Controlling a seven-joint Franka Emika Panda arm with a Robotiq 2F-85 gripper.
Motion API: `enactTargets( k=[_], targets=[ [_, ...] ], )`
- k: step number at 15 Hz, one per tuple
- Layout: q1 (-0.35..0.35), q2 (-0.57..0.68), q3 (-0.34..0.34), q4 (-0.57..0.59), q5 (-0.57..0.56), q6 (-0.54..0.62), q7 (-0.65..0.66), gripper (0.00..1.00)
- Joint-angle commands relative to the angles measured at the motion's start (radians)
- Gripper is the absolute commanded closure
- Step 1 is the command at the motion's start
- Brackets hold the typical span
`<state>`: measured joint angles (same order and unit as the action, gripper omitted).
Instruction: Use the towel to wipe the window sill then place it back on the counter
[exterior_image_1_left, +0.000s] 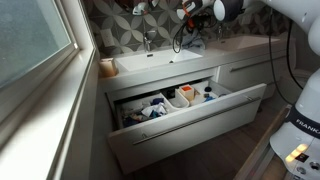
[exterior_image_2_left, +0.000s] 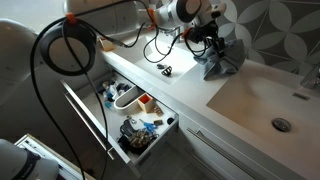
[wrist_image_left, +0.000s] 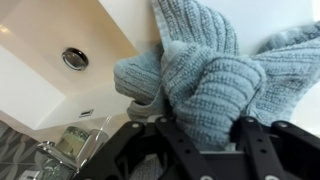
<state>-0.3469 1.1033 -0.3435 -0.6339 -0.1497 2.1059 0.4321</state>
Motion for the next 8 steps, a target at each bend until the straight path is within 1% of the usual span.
enactTargets(
  k=[1, 3, 4, 8],
  targets=[
    [-0.021, -0.059, 0.029, 0.043, 0.028, -0.083, -0.097, 0.18],
    [-0.032, -0.135, 0.085, 0.024, 0.073, -0.162, -0.238, 0.05],
    [-0.028, -0.165, 0.094, 0.017, 0.075, -0.210, -0.290, 0.01],
    [-0.011, -0.258, 0.132, 0.002, 0.071, -0.399, -0.454, 0.00]
  ],
)
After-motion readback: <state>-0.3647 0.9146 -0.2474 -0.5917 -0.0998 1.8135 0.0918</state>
